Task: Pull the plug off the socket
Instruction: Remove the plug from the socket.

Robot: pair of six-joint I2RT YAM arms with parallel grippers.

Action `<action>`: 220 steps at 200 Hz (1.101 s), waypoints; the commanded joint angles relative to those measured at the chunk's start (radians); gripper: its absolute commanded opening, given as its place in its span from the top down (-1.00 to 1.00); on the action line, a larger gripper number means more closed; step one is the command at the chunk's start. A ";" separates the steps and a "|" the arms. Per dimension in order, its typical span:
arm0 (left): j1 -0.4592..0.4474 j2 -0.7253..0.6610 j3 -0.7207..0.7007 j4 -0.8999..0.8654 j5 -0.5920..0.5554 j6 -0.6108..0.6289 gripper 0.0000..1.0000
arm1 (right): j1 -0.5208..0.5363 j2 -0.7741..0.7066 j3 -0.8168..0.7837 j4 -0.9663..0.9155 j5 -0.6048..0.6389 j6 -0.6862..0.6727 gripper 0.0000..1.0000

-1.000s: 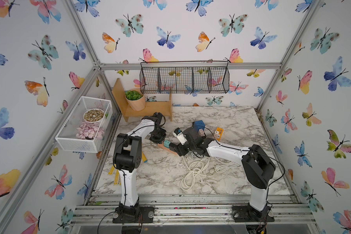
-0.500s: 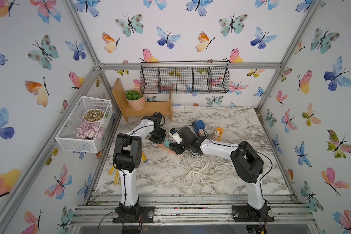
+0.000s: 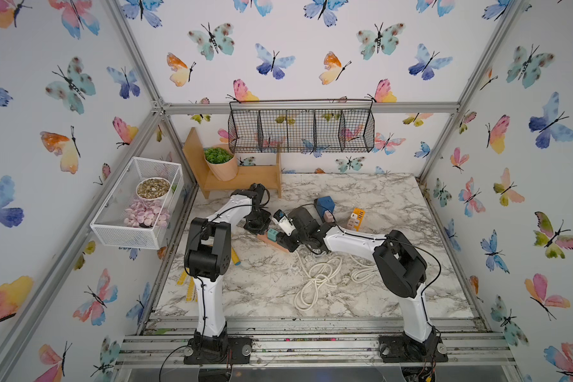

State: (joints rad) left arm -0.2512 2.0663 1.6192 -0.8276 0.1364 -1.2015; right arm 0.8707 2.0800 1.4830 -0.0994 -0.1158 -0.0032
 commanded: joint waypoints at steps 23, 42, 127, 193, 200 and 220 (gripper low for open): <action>-0.016 0.054 -0.036 -0.040 -0.036 -0.003 0.42 | 0.006 0.016 0.023 -0.039 0.028 -0.041 0.76; -0.018 0.059 -0.039 -0.040 -0.038 -0.003 0.42 | 0.006 0.006 0.038 -0.047 0.050 -0.060 0.90; -0.025 0.081 -0.053 -0.039 -0.054 -0.001 0.44 | 0.006 -0.041 0.060 -0.048 0.074 -0.072 0.95; -0.026 0.075 -0.047 -0.033 -0.059 0.007 0.44 | 0.005 -0.107 0.099 -0.057 0.108 -0.075 0.95; -0.026 0.076 -0.047 -0.034 -0.060 0.009 0.44 | 0.005 -0.109 0.105 -0.065 0.109 -0.077 0.95; -0.026 0.082 -0.049 -0.033 -0.054 0.013 0.44 | 0.005 -0.107 0.114 -0.088 0.110 -0.080 0.96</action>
State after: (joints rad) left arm -0.2687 2.0705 1.6192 -0.8192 0.1169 -1.1995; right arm 0.8787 2.0460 1.5455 -0.1902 -0.0532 -0.0704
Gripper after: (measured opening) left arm 0.280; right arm 0.320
